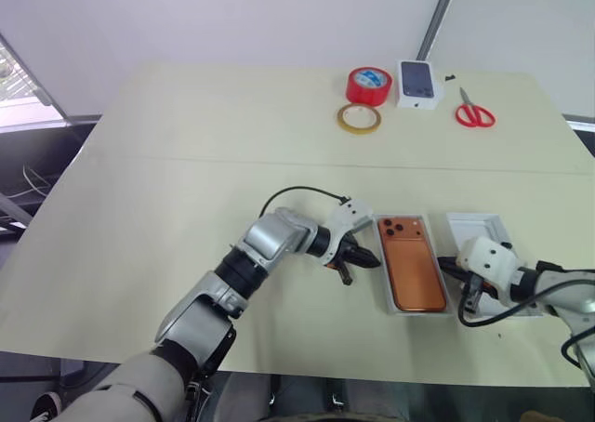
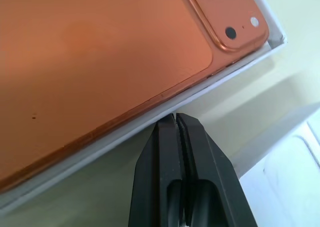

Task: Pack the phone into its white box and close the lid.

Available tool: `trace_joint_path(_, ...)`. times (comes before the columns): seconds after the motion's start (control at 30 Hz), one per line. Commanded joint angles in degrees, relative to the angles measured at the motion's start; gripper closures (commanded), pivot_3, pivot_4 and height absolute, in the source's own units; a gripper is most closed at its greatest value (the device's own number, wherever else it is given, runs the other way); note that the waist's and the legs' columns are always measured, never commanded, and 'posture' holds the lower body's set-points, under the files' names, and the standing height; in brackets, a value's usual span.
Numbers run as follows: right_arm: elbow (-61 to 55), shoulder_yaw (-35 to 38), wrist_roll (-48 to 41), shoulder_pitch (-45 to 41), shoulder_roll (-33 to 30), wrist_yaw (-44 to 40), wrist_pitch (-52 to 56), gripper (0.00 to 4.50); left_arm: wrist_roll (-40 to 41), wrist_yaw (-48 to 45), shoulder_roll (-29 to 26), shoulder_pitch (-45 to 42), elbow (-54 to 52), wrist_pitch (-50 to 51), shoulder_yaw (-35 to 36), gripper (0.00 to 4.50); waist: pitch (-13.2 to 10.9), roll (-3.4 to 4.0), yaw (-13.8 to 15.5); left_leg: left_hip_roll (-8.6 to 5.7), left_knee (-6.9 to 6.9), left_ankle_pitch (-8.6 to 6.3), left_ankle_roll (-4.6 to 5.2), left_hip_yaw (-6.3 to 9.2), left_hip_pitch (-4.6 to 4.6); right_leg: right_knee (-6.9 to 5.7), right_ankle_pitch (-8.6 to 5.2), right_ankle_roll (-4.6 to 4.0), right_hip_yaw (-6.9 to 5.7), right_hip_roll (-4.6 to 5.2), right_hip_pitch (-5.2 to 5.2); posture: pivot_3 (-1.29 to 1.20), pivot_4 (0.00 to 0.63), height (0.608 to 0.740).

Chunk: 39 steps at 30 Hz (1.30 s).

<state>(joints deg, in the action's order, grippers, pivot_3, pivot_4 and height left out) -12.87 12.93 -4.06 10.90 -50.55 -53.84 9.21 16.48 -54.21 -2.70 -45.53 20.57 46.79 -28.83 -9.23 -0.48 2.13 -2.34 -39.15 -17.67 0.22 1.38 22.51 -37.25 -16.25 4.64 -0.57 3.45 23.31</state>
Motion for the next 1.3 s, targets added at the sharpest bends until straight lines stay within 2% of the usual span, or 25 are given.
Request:
trace_joint_path(0.03,-1.8,0.4,-0.8,0.1,-0.3,-0.2,-2.8,4.43,0.9,-1.4,2.2,-0.6,-3.2,-1.4,0.5,4.5,0.0,0.0,0.0,0.0,0.0,0.0,0.0,0.0,-0.01,0.0,0.0,0.0,0.0,0.0,0.0,0.0,0.15,0.74)
trace_joint_path(0.27,-1.3,-0.1,-0.9,-0.7,-1.3,-1.8,-3.0,4.43,-1.1,-0.7,-0.5,-1.9,-0.5,-3.4,4.1,4.5,0.0,0.01,-0.1,0.0,0.0,0.14,-0.24,0.0,-0.01,-0.01,0.0,0.0,0.0,0.0,0.0,0.0,0.15,0.74)
trace_joint_path(0.57,3.7,1.3,-0.5,-3.1,-4.4,-3.2,-5.8,4.43,-0.7,-1.5,-6.8,1.9,-7.1,-2.5,5.2,4.5,0.0,0.02,0.0,0.01,0.0,0.15,-0.26,0.0,-0.02,-0.01,0.0,0.0,0.01,-0.01,-0.01,0.0,0.15,0.74)
trace_joint_path(0.77,10.0,0.1,3.8,-5.2,-5.2,0.0,-10.1,4.43,0.1,1.7,-9.4,2.9,-8.1,-10.5,14.3,4.5,0.0,0.01,0.0,0.01,-0.03,0.17,-0.3,0.0,-0.03,-0.02,0.0,0.0,0.01,-0.01,-0.02,0.0,0.15,0.74)
trace_joint_path(0.93,8.8,3.2,0.8,-4.9,-5.5,-0.3,-9.2,4.43,2.4,-1.7,-14.9,4.9,-10.6,-12.7,19.1,4.5,0.0,0.04,0.0,0.02,0.0,0.2,-0.34,0.0,-0.06,-0.03,0.0,0.0,0.0,-0.02,-0.04,0.0,0.15,0.74)
trace_joint_path(0.97,8.2,4.2,-1.1,-5.3,-5.1,-0.6,-7.5,4.47,3.2,-2.4,-15.8,5.4,-11.3,-13.4,20.4,4.25,0.0,0.04,0.0,0.02,-0.01,0.2,-0.34,0.0,-0.06,-0.03,0.0,0.0,0.0,-0.02,-0.04,0.0,0.15,0.74)
trace_joint_path(1.03,5.7,7.0,-8.3,-5.9,-4.0,-2.2,-0.1,3.92,5.7,-5.3,-18.3,6.7,-13.4,-12.0,22.2,3.6,0.0,0.04,0.0,0.02,-0.03,0.19,-0.34,0.0,-0.05,-0.03,0.0,0.0,0.01,-0.01,-0.04,0.0,0.15,0.74)
trace_joint_path(1.07,4.6,8.1,-10.7,-5.8,-3.7,-2.4,3.3,3.6,5.1,-6.1,-19.4,7.9,-14.3,-15.4,22.4,3.1,0.0,0.04,0.0,0.02,-0.02,0.19,-0.34,0.01,-0.05,-0.02,0.0,0.0,0.01,-0.01,-0.04,0.0,0.15,0.74)
trace_joint_path(1.2,1.3,11.0,-10.8,-2.7,-4.2,-0.8,7.7,1.51,5.7,-9.5,-23.5,12.5,-17.4,-20.5,23.8,1.01,0.0,0.06,0.0,0.04,0.01,0.18,-0.33,0.02,-0.06,-0.01,0.0,0.0,0.01,0.0,-0.05,0.0,0.15,0.74)
trace_joint_path(1.27,-1.4,13.0,-11.5,-2.4,-2.4,3.4,12.9,0.48,6.8,-13.0,-25.8,15.8,-19.7,-24.0,24.8,0.02,0.0,0.07,0.0,0.04,0.01,0.17,-0.32,0.02,-0.06,0.01,0.0,0.0,0.02,0.01,-0.06,0.0,0.15,0.74)
trace_joint_path(1.3,-4.0,13.6,-11.6,-2.3,-0.9,6.4,15.8,0.04,7.4,-14.7,-26.8,17.5,-20.9,-26.1,25.4,0.0,0.0,0.07,-0.1,0.04,0.01,0.16,-0.3,0.02,-0.06,0.0,0.0,0.0,0.02,0.02,-0.06,0.0,0.15,0.74)
